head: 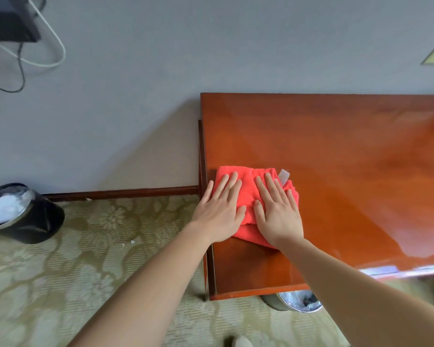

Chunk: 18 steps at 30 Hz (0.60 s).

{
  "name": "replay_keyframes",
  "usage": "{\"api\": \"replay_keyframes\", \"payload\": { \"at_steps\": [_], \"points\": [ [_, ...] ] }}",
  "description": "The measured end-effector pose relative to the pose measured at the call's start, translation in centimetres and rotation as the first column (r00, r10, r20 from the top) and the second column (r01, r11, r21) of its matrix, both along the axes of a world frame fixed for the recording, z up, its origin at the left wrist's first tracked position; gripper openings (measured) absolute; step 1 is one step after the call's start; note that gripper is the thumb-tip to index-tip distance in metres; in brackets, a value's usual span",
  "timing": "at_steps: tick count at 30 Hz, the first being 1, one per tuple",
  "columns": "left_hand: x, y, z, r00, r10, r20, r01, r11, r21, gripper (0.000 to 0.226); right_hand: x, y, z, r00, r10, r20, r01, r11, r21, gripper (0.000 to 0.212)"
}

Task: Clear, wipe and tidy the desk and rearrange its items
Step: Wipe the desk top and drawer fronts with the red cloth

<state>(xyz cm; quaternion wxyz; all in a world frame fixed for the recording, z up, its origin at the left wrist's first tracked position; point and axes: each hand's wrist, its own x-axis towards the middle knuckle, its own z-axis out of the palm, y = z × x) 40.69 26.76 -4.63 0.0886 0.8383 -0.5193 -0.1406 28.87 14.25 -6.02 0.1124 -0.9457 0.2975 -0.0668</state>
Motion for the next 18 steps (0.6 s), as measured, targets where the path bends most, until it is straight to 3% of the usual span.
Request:
{"api": "replay_keyframes", "payload": {
  "at_steps": [10, 18],
  "points": [
    [5.7, -5.9, -0.1, 1.0, 0.018, -0.025, -0.017, 1.0, 0.026, 0.066, 5.0, -6.2, 0.3, 0.999, 0.043, 0.026, -0.043, 0.999, -0.004, 0.066],
    [14.7, -13.4, -0.4, 0.991, 0.125, -0.053, -0.125, 0.992, 0.0, 0.064, 14.9, -14.6, 0.1, 0.993, 0.118, 0.026, -0.118, 0.993, -0.006, 0.064]
  ]
}}
